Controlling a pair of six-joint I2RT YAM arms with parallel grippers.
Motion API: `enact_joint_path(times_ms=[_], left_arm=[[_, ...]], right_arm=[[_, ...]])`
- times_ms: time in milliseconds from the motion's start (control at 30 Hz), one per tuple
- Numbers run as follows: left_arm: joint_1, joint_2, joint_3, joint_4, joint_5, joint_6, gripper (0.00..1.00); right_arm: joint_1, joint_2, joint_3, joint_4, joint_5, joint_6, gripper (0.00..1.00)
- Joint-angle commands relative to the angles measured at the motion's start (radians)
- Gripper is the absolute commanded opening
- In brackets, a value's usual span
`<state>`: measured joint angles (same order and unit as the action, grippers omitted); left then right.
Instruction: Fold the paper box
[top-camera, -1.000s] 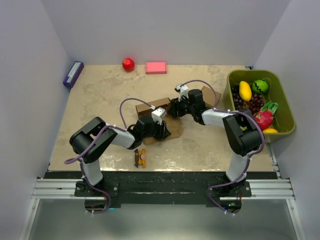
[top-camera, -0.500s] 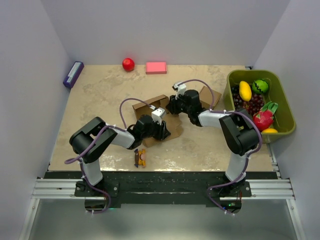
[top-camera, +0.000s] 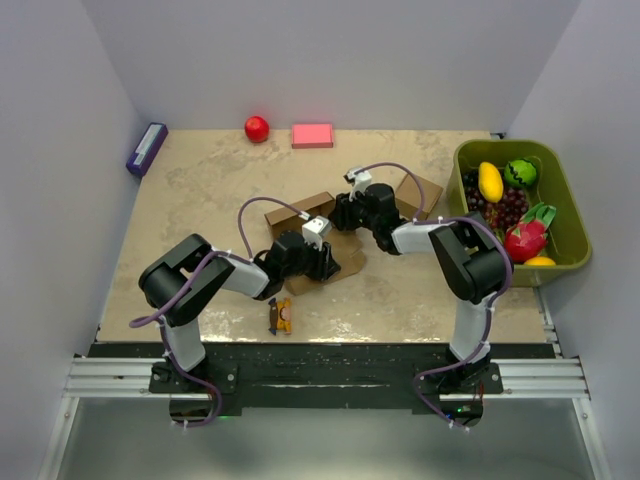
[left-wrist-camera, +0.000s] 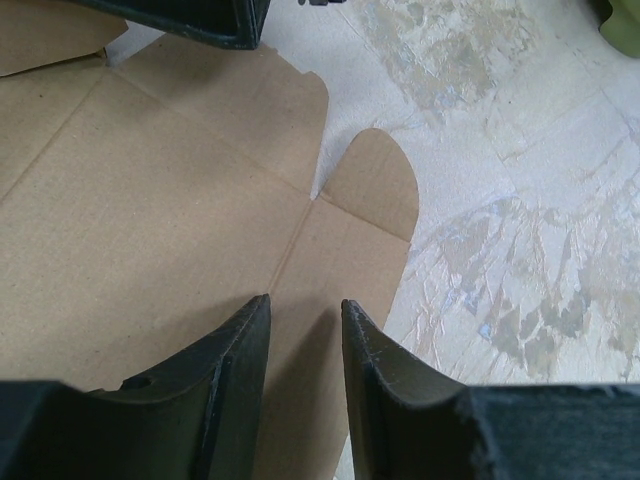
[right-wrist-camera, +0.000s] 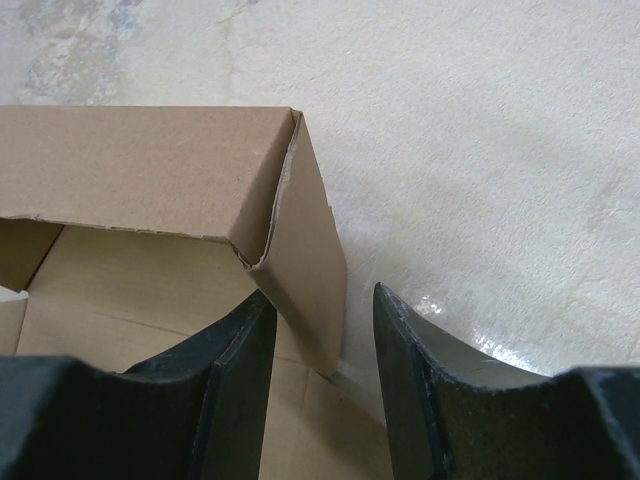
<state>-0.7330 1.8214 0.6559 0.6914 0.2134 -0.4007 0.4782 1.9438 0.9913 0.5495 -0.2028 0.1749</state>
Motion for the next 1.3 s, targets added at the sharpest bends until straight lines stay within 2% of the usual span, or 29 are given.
enact_joint_path(times_ms=[0, 233, 500, 700, 800, 833, 933, 1067, 1267], left_arm=[[0.001, 0.042, -0.050, -0.148, 0.014, 0.014, 0.40], [0.001, 0.049, -0.053, -0.136, 0.020, 0.005, 0.39], [0.001, 0.059, -0.059, -0.119, 0.029, -0.007, 0.39], [0.000, 0.036, -0.055, -0.119, 0.024, -0.006, 0.41], [0.001, -0.017, -0.033, -0.154, 0.024, 0.011, 0.50], [0.001, -0.060, -0.021, -0.185, 0.024, 0.014, 0.57], [0.003, -0.163, 0.007, -0.262, 0.006, 0.040, 0.66], [0.014, -0.309, 0.019, -0.371, -0.014, 0.069, 0.70], [0.072, -0.540, 0.048, -0.542, -0.077, 0.109, 0.72]], right_arm=[[0.003, 0.009, 0.021, 0.072, 0.060, 0.002, 0.44], [0.025, 0.014, 0.003, 0.095, 0.138, 0.012, 0.35], [0.054, 0.014, -0.022, 0.095, 0.256, 0.026, 0.16], [0.062, 0.003, -0.042, 0.093, 0.293, 0.029, 0.11], [0.065, -0.022, -0.062, 0.086, 0.302, 0.015, 0.09], [0.065, -0.031, -0.069, 0.086, 0.304, 0.009, 0.09], [0.068, -0.071, -0.105, 0.092, 0.313, -0.015, 0.08], [0.069, -0.106, -0.129, 0.078, 0.306, -0.041, 0.05], [0.079, -0.154, -0.174, 0.087, 0.289, -0.066, 0.04]])
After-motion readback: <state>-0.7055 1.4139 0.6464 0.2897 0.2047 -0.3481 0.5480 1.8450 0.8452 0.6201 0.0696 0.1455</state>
